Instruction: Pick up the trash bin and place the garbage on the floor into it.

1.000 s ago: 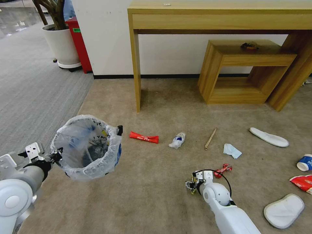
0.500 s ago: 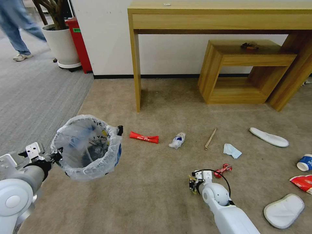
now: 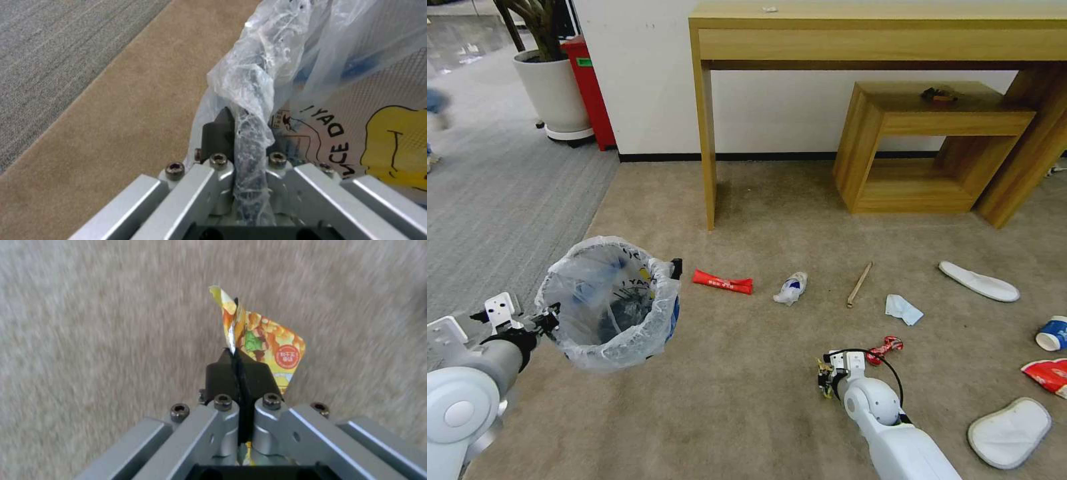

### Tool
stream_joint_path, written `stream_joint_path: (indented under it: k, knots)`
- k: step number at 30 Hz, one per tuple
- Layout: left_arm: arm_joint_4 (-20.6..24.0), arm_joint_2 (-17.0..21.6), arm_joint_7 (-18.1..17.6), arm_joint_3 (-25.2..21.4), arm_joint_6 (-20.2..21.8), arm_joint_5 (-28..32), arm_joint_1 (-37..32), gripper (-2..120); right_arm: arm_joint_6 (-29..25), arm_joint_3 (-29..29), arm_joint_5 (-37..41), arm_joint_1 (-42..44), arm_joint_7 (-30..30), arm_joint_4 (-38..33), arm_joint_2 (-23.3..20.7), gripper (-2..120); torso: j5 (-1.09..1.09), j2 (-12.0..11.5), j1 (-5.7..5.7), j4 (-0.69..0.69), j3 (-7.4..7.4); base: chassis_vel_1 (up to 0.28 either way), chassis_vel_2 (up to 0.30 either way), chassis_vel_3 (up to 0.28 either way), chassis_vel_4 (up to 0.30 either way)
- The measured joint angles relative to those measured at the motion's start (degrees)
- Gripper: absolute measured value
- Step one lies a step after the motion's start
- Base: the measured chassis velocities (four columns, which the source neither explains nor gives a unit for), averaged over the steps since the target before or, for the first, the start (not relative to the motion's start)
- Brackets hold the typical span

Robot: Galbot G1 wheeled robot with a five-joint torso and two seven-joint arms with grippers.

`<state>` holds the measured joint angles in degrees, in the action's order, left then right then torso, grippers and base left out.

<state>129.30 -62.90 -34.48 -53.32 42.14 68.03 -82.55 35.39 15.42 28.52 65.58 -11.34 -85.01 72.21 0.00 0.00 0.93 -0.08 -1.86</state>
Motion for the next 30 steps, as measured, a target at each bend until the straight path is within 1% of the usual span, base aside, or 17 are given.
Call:
stream_joint_path:
  k: [4,6,7,8,12,14,15,17,18,20,22,23,25,26,27,29,30]
  knots:
    - [0.3,0.2,0.0,0.4,0.0,-0.3,-0.3,0,-3.6,0.8,0.1,0.9,0.5,-2.9,-0.9,0,0.0,0.0,0.0,0.0,0.0,0.0,0.0,0.0,0.0]
    - [0.7,0.4,0.0,0.9,0.0,-0.6,-0.6,0,-7.1,1.7,0.6,1.4,1.9,-5.8,-1.7,0,0.0,0.0,0.0,0.0,0.0,0.0,0.0,0.0,0.0]
    - [0.7,0.4,0.0,0.9,0.0,-0.6,-0.6,0,-7.1,1.7,0.6,1.4,1.9,-5.8,-1.7,0,0.0,0.0,0.0,0.0,0.0,0.0,0.0,0.0,0.0]
    - [0.9,0.5,0.0,1.2,0.0,-0.8,-0.7,0,-9.0,2.2,0.9,1.7,2.8,-7.2,-2.2,0,0.0,0.0,0.0,0.0,0.0,0.0,0.0,0.0,0.0]
    - [1.3,0.7,0.0,1.9,0.0,-1.2,-1.1,0,-13.0,3.2,2.0,2.0,5.0,-10.9,-3.2,0,0.0,0.0,0.0,0.0,0.0,0.0,0.0,0.0,0.0]
    - [1.3,0.7,0.0,1.9,0.0,-1.2,-1.1,0,-13.0,3.2,2.0,2.0,5.0,-10.9,-3.2,0,0.0,0.0,0.0,0.0,0.0,0.0,0.0,0.0,0.0]
    - [1.7,0.9,0.3,2.7,0.0,-1.7,-1.3,0,-16.0,4.3,3.6,2.2,6.9,-14.4,-4.3,0,-0.01,0.0,0.0,0.0,0.0,0.0,0.0,0.0,0.0]
    - [2.0,1.1,0.4,3.1,0.0,-1.9,-1.4,0,-18.1,5.0,4.5,2.3,8.5,-16.6,-5.1,0,0.0,0.0,0.0,0.0,0.0,0.0,0.0,0.0,0.0]
    - [2.3,1.3,0.5,3.5,0.0,-2.0,-1.6,0,-20.5,5.8,5.6,2.3,10.5,-18.8,-6.0,0,0.0,0.0,0.0,0.0,0.0,0.0,0.0,0.0,0.0]
    - [2.4,1.4,0.5,3.6,0.0,-2.0,-1.7,0,-21.4,6.1,6.1,2.3,11.2,-19.5,-6.2,0,0.0,0.0,0.0,0.0,0.0,0.0,0.0,0.0,0.0]
    - [2.8,2.0,0.7,4.3,0.0,-2.0,-2.2,0,-25.4,7.2,9.2,2.3,15.2,-22.0,-7.3,0,0.0,0.0,0.0,0.0,0.0,0.0,0.0,0.0,0.0]
    - [2.8,2.0,0.7,4.3,0.0,-2.0,-2.2,0,-25.4,7.2,9.2,2.3,15.2,-22.0,-7.3,0,0.0,0.0,0.0,0.0,0.0,0.0,0.0,0.0,0.0]
    - [3.2,2.7,0.8,5.1,0.0,-1.9,-2.5,0,-28.4,8.0,12.0,2.0,18.8,-23.6,-8.0,0,0.0,0.0,0.0,0.0,0.0,0.0,0.0,0.0,0.0]
    - [3.2,2.7,0.8,5.1,0.0,-1.9,-2.5,0,-28.4,8.0,12.0,2.0,18.8,-23.6,-8.0,0,0.0,0.0,0.0,0.0,0.0,0.0,0.0,0.0,0.0]
    - [3.4,3.6,0.8,5.9,0.0,-1.8,-2.8,0,-31.3,8.5,14.2,1.6,22.5,-24.4,-8.6,0,0.0,0.0,0.0,0.0,0.0,0.0,0.0,0.0,0.0]
    - [3.5,4.5,1.1,6.6,0.0,-1.7,-2.9,0,-34.1,8.8,16.6,1.1,25.9,-24.8,-9.3,0,0.0,0.0,0.0,0.0,0.0,0.0,0.0,0.0,0.0]
    - [3.5,4.5,1.1,6.6,0.0,-1.7,-2.9,0,-34.1,8.8,16.6,1.1,25.9,-24.8,-9.3,0,0.0,0.0,0.0,0.0,0.0,0.0,0.0,0.0,0.0]
